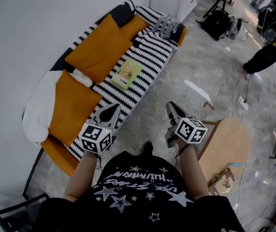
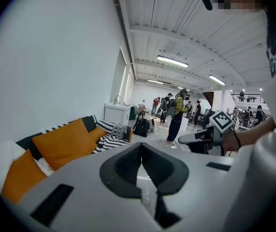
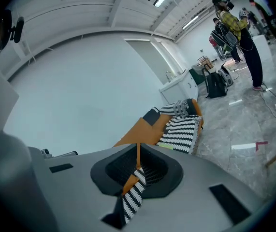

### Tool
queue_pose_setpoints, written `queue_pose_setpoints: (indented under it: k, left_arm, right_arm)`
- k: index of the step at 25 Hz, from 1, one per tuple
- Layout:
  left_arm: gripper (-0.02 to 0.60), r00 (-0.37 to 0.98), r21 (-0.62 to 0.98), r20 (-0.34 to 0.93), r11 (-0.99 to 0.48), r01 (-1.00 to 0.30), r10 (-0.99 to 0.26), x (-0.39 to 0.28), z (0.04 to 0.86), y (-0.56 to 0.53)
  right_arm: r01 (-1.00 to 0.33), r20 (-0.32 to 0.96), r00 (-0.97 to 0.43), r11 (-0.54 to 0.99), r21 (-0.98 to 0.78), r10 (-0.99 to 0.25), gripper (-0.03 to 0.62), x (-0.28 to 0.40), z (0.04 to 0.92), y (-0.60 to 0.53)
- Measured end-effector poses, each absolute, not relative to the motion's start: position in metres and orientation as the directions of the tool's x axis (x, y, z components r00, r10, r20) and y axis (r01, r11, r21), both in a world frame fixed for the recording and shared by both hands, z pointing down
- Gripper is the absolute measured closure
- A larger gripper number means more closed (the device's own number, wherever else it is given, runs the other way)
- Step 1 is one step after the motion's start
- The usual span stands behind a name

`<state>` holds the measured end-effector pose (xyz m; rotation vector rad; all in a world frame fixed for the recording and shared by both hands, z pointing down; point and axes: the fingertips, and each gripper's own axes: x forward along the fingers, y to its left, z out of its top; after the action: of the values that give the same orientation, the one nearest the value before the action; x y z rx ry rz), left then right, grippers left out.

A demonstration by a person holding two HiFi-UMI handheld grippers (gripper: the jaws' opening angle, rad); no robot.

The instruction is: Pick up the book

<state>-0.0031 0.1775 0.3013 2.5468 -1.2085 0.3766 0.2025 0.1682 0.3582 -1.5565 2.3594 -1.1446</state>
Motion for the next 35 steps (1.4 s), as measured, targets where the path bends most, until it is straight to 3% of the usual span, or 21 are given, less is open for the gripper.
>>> queue_pose_setpoints:
  k: [11,22,35]
  left_arm:
    - [0.574,0.567,0.145,0.415,-0.564,-0.813,-0.711,0.028,0.317,0.176]
    - [0.574,0.566,0.18,0.408,-0.545,-0.819,-0.716,0.006,0.332,0.125]
    - [0.574,0.547,0.222,0.416,-0.503,-0.836,-0.726,-0.045,0.347,0.019]
  right_arm:
    - [-0.716,0.33,-0.531,0.206,-0.667,-0.78,0.557,0.231,0.379,0.144]
    - [-0.733,0.376,-0.565,0.238,-0.637,-0.734,0.557,0.196,0.386,0.112]
    - [-0.732,0.424,-0.549,0.169,-0.66,-0.72,0.557,0.158,0.403,0.016]
